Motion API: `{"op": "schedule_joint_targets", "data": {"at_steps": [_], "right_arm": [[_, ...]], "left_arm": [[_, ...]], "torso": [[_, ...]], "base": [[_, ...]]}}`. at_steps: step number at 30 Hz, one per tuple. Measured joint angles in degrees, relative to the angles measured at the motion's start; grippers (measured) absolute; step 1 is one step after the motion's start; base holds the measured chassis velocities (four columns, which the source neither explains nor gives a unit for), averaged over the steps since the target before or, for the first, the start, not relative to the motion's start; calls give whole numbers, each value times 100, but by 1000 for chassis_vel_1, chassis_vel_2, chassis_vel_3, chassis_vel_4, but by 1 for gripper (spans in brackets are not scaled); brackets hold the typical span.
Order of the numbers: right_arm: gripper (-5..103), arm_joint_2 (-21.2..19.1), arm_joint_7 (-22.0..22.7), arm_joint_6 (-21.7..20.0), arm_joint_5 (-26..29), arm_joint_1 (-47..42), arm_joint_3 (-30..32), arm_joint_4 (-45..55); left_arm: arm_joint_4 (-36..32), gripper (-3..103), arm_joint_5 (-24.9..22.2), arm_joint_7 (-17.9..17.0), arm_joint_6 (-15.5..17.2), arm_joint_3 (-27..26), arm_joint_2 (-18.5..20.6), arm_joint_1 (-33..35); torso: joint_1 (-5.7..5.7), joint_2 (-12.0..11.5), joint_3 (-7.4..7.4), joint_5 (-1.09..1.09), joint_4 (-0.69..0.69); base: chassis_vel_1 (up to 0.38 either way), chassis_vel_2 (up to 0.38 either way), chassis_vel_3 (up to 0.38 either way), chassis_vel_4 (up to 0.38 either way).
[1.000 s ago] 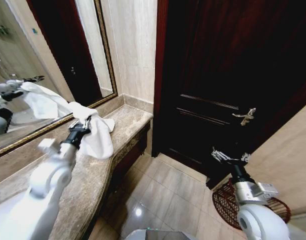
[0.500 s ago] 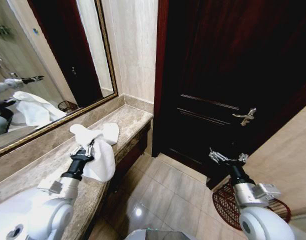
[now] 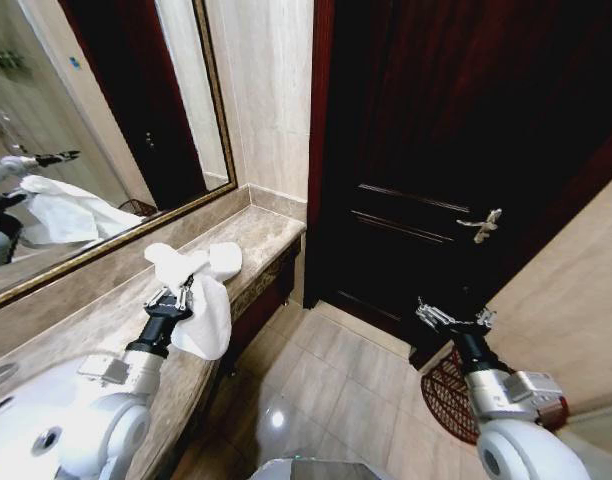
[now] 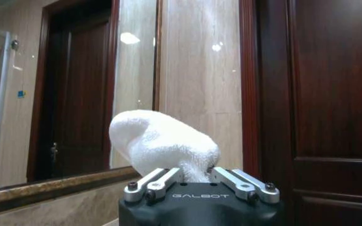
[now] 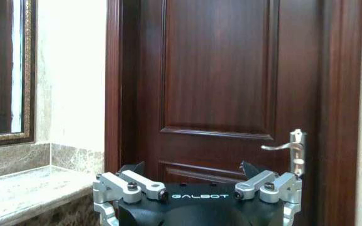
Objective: Discard the used towel into the hamper.
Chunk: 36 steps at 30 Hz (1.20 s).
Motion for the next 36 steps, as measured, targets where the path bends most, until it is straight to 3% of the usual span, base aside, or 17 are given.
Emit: {"op": "schedule_joint_targets", "data": {"at_steps": [19,36], "right_arm": [[100,66,73,215,-240,-64,-44,-40],[100,100,201,361,-266,-255,1,70]], "left_arm": [[215,7,37,-27,-77,122,52,-234],[167,7,118,-31,-51,126,26,-227]], "torso": [[4,-2,1,-1,0],[3,-2,1,-1,-1]], "base": [[62,-65,-67,59],[-79,-73,-69,-73]]}}
